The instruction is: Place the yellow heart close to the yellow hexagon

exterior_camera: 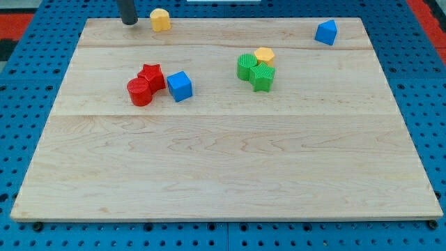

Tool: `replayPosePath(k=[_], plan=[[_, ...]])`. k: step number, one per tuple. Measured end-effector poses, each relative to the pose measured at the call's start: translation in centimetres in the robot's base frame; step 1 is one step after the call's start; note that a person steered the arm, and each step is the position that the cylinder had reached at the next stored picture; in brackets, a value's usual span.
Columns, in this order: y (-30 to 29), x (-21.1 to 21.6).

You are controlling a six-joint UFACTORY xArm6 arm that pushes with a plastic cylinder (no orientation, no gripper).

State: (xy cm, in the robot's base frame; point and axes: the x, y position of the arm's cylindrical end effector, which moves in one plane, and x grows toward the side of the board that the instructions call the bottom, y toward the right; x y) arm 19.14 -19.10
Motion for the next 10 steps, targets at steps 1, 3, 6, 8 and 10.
replayPosePath(k=[1,3,6,8,10], plan=[[0.4,0.0],[14.6,4.9],[2.7,0.1],[9.1,0.1],[20.0,1.9]])
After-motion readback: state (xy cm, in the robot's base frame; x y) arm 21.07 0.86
